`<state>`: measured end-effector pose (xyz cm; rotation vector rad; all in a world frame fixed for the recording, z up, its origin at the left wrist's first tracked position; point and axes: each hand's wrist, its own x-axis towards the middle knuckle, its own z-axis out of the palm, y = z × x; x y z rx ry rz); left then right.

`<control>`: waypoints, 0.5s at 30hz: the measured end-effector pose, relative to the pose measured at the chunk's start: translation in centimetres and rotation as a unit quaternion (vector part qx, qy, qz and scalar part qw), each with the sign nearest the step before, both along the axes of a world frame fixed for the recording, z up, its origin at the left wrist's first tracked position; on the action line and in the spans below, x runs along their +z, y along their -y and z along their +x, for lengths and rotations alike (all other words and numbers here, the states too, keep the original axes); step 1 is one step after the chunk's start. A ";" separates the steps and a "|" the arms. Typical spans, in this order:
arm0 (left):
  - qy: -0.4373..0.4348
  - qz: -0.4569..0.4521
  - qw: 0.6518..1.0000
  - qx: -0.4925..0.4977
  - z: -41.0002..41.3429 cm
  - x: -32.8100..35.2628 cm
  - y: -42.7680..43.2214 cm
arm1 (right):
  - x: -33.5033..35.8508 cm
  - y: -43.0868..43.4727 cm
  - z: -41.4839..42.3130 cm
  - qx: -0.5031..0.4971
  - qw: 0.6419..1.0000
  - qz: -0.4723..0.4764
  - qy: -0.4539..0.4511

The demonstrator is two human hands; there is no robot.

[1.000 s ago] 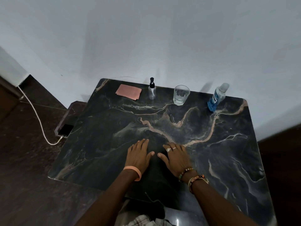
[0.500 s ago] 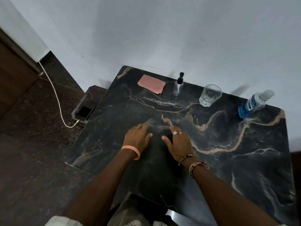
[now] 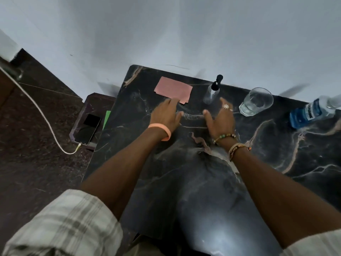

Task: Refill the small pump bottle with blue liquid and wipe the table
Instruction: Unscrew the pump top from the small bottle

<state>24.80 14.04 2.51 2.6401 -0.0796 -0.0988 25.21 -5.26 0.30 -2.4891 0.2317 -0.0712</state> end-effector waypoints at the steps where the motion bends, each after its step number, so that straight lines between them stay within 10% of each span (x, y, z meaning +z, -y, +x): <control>1: 0.002 -0.006 1.000 -0.004 1.1 -0.1 0.6 | -0.1 0.3 0.7 -0.010 1.000 0.009 0.001; 15: -0.131 -0.252 0.959 -0.019 10.5 -2.4 7.7 | -0.9 0.9 7.3 -0.031 0.992 0.122 -0.031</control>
